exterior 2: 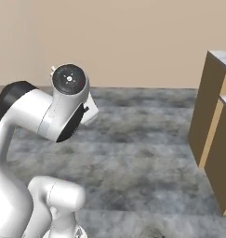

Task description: There is a bowl on the dining counter. Grab a lemon wedge from the fridge and place it in the bowl. Then get the liquor bottle and glass cup from the cabinet and place them next to the bowl.

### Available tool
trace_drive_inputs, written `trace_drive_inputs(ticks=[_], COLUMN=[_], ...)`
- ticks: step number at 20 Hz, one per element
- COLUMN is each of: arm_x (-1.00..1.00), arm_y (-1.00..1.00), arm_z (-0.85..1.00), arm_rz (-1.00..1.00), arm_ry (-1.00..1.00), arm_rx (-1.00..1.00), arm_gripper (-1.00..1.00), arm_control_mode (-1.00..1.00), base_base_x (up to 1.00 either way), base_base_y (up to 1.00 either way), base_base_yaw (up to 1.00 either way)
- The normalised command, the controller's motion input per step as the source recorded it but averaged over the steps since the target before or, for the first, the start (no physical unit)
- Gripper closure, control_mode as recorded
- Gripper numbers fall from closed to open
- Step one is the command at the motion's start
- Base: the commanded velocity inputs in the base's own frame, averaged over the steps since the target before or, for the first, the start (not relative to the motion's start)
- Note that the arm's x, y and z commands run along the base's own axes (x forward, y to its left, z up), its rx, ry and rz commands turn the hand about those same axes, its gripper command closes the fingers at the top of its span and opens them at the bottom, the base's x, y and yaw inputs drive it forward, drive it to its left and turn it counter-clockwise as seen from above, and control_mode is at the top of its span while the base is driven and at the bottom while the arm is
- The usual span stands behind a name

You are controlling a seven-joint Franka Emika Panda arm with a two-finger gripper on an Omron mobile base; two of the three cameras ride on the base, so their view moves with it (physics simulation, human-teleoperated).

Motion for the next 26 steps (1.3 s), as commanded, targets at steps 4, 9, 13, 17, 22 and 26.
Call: trace_drive_inputs(ticks=[4, 9, 13, 17, 22, 26], arm_x=[0.0, 0.0, 0.0, 0.0, 0.0, 0.0], arm_y=[0.0, 0.0, 0.0, 0.0, 0.0, 0.0], arm_z=[0.0, 0.0, 0.0, 0.0, 0.0, 0.0], arm_rz=[0.0, 0.0, 0.0, 0.0, 0.0, 0.0], arm_ry=[0.0, 0.0, 0.0, 0.0, 0.0, 0.0], arm_rx=[0.0, 0.0, 0.0, 0.0, 0.0, 0.0], arm_gripper=[1.0, 1.0, 1.0, 1.0, 1.0, 1.0], arm_control_mode=[1.0, 1.0, 1.0, 1.0, 1.0, 1.0], base_base_x=[1.0, 1.0, 1.0, 1.0, 1.0, 1.0], base_base_y=[0.09, 0.16, 0.25, 0.38, 0.51, 0.58], base_base_yaw=[-0.26, -0.26, -0.31, -0.34, -0.38, -0.4])
